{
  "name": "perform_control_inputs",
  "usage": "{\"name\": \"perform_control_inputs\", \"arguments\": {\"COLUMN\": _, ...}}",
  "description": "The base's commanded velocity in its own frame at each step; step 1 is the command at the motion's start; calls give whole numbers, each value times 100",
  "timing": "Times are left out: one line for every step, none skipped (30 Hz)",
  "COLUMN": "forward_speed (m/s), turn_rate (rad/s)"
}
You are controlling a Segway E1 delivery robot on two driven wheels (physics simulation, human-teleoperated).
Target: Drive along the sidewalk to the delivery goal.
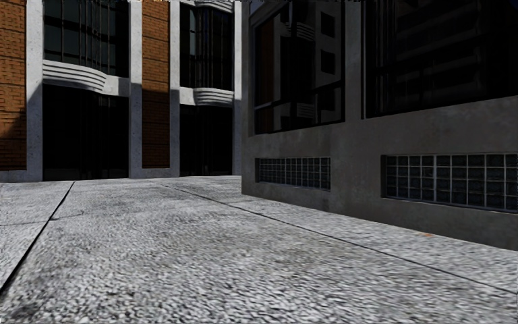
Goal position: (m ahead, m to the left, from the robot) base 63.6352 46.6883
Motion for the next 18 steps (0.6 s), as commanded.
{"name": "perform_control_inputs", "arguments": {"forward_speed": 149, "turn_rate": 95}}
{"name": "perform_control_inputs", "arguments": {"forward_speed": 149, "turn_rate": 53}}
{"name": "perform_control_inputs", "arguments": {"forward_speed": 149, "turn_rate": 41}}
{"name": "perform_control_inputs", "arguments": {"forward_speed": 149, "turn_rate": 35}}
{"name": "perform_control_inputs", "arguments": {"forward_speed": 149, "turn_rate": 29}}
{"name": "perform_control_inputs", "arguments": {"forward_speed": 149, "turn_rate": 24}}
{"name": "perform_control_inputs", "arguments": {"forward_speed": 149, "turn_rate": 20}}
{"name": "perform_control_inputs", "arguments": {"forward_speed": 149, "turn_rate": 20}}
{"name": "perform_control_inputs", "arguments": {"forward_speed": 149, "turn_rate": 17}}
{"name": "perform_control_inputs", "arguments": {"forward_speed": 149, "turn_rate": 17}}
{"name": "perform_control_inputs", "arguments": {"forward_speed": 149, "turn_rate": 17}}
{"name": "perform_control_inputs", "arguments": {"forward_speed": 149, "turn_rate": 17}}
{"name": "perform_control_inputs", "arguments": {"forward_speed": 149, "turn_rate": 17}}
{"name": "perform_control_inputs", "arguments": {"forward_speed": 149, "turn_rate": 17}}
{"name": "perform_control_inputs", "arguments": {"forward_speed": 149, "turn_rate": 17}}
{"name": "perform_control_inputs", "arguments": {"forward_speed": 149, "turn_rate": 17}}
{"name": "perform_control_inputs", "arguments": {"forward_speed": 149, "turn_rate": 17}}
{"name": "perform_control_inputs", "arguments": {"forward_speed": 149, "turn_rate": 17}}
